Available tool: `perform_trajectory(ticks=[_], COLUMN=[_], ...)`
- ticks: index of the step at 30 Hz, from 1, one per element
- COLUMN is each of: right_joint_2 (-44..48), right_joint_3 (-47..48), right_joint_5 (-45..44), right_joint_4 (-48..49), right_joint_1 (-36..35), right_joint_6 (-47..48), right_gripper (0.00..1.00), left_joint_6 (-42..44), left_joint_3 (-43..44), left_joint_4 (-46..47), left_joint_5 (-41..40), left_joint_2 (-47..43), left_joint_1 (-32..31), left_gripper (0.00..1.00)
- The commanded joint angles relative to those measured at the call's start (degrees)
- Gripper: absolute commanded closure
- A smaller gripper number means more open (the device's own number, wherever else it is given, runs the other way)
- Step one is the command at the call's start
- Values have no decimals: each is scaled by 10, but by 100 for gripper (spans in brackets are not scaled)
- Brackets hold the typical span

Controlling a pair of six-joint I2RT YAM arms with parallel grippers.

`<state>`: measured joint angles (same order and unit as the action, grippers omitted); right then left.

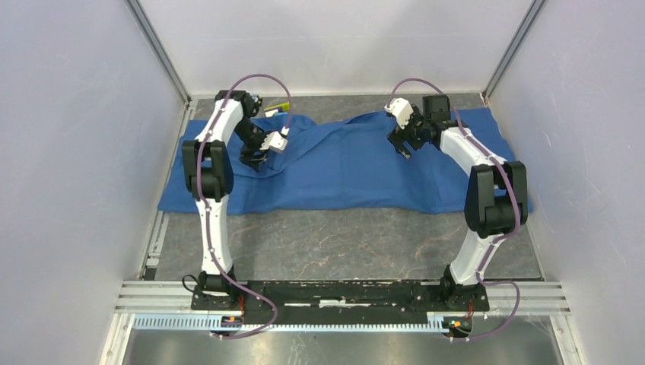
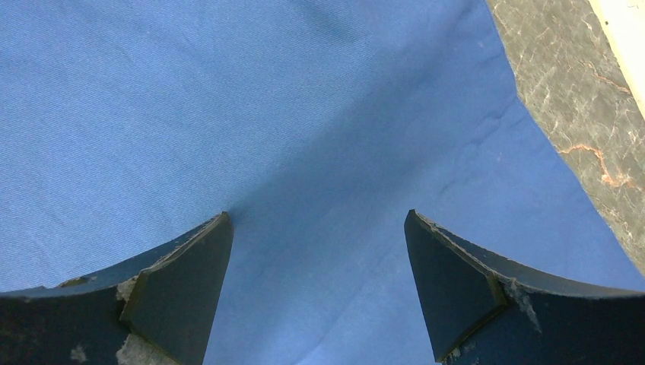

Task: Open and lay out the surgical kit
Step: Open the surgical kit at the center of the board.

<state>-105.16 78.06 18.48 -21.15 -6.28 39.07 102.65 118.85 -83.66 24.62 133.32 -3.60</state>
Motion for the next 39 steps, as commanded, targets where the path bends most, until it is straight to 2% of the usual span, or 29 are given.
perform_trajectory(ticks=[1,3,4,7,9,10,17,20,26,32,34,35,38,39], right_joint_2=[-16,-23,-25,-29,-30,-30,-31,-30,-33,-46,-49,-50,-51,-53], right_joint_3=[13,16,18,19,20,20,25,33,58,71,71,71,68,65], right_joint_5=[2,0,-3,-10,-14,-16,-30,-40,-50,-58,-57,-59,-65,-68], right_joint_4=[-7,-9,-11,-12,-12,-11,-15,-18,-22,-26,-28,-28,-28,-27], right_joint_1=[0,0,0,0,0,0,0,0,0,0,0,0,0,0], right_joint_6=[2,2,2,4,5,6,11,16,18,16,15,14,14,13], right_gripper=[9,9,9,9,9,9,9,9,9,9,9,9,9,9], left_joint_6=[71,69,68,56,39,31,6,-2,-72,-139,-161,-167,-177,-180], left_joint_3=[59,74,78,95,112,118,171,180,175,166,165,165,154,144], left_joint_4=[-56,-63,-65,-66,-69,-69,-59,-23,155,394,468,491,543,552], left_joint_5=[-26,-30,-35,-53,-68,-72,-84,-76,-60,-104,-131,-142,-164,-166], left_joint_2=[29,40,43,54,59,60,45,33,20,51,70,77,87,84], left_joint_1=[3,3,3,3,3,4,19,30,62,76,76,77,77,77], left_gripper=[29,35,42,73,91,97,98,98,98,98,92,81,26,17])
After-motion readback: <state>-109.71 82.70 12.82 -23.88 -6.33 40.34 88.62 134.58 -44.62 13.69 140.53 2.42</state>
